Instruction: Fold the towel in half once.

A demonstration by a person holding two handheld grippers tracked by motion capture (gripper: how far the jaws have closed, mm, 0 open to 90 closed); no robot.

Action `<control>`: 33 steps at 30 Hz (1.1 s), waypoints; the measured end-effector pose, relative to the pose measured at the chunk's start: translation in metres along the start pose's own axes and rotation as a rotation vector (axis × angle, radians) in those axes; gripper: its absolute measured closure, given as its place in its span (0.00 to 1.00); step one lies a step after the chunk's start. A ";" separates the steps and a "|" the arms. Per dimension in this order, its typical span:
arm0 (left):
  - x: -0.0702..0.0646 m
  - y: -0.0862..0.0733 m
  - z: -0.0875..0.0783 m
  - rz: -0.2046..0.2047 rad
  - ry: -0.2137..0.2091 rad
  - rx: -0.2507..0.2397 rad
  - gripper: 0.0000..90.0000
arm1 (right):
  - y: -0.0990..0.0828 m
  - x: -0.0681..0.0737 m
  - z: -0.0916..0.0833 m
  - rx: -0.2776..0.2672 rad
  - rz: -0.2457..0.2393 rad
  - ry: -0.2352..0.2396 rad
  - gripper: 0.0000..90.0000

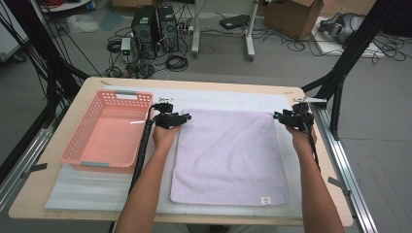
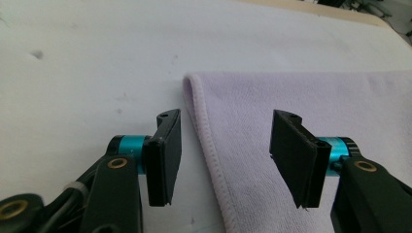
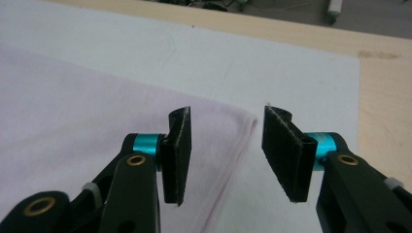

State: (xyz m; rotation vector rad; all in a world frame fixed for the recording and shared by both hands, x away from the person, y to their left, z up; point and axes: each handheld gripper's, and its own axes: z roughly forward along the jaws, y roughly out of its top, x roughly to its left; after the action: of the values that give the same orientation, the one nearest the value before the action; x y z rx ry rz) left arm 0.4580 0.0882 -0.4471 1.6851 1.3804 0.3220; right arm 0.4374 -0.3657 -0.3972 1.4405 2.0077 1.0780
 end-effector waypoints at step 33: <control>-0.018 -0.028 -0.035 0.089 -0.093 -0.013 0.48 | -0.079 0.023 -0.051 0.061 0.003 0.032 0.77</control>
State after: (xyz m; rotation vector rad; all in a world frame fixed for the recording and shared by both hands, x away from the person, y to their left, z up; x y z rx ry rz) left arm 0.4103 0.0882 -0.4432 1.7320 1.2361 0.2988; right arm 0.3454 -0.3733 -0.4280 1.4660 2.0783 1.0549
